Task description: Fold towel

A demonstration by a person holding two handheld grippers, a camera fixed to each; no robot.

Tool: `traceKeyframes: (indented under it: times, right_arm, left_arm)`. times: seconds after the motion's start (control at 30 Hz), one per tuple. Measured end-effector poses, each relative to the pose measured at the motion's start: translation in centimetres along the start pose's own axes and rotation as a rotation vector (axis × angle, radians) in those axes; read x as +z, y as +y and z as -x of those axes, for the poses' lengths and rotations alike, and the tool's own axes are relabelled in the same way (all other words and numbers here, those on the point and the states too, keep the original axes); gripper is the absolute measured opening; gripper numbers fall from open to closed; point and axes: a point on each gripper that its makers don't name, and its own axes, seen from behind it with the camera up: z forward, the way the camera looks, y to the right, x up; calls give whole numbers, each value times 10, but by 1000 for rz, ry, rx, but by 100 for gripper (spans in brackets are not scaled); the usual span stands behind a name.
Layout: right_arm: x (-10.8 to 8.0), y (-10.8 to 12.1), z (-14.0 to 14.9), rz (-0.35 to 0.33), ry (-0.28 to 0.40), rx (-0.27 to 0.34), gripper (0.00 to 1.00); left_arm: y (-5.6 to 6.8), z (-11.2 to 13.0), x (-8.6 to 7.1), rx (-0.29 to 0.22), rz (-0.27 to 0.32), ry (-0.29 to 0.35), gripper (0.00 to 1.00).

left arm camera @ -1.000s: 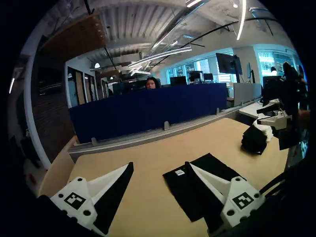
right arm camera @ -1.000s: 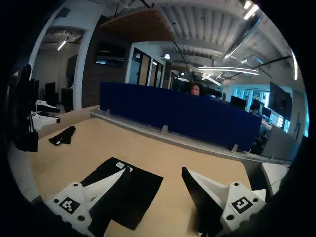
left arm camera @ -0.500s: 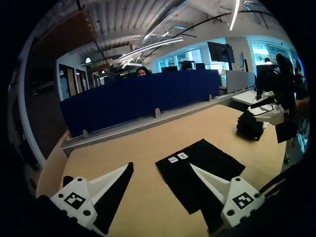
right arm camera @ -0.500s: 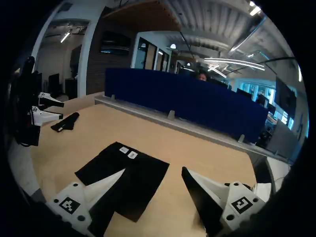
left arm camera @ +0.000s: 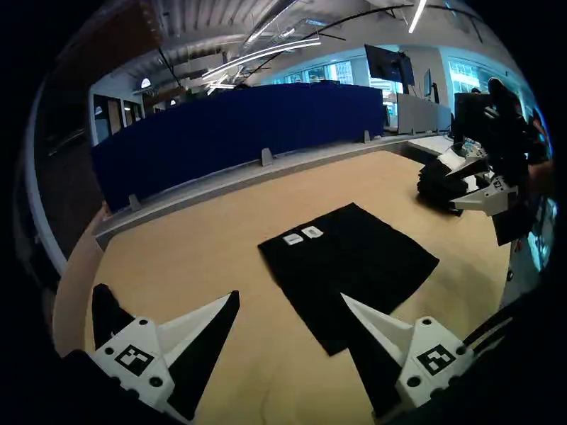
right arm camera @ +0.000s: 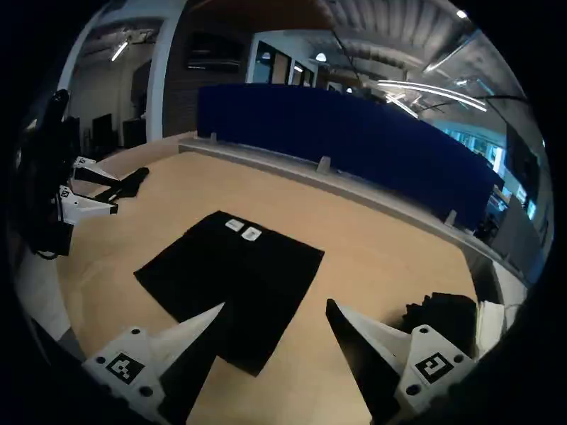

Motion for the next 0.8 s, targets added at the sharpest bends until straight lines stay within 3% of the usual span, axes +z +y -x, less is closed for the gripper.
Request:
traceKeyframes:
  times: [0.3, 0.6, 0.8]
  right_arm:
    - [12, -11, 37, -26, -70, 5, 100]
    - [23, -20, 69, -60, -138, -17, 100]
    - [27, -23, 88, -78, -175, -16, 100]
  left_arm:
    - [15, 44, 9, -13, 47, -107, 95]
    - [36, 74, 19, 25, 133, -198, 95]
    - [44, 87, 28, 41, 164, -236, 95]
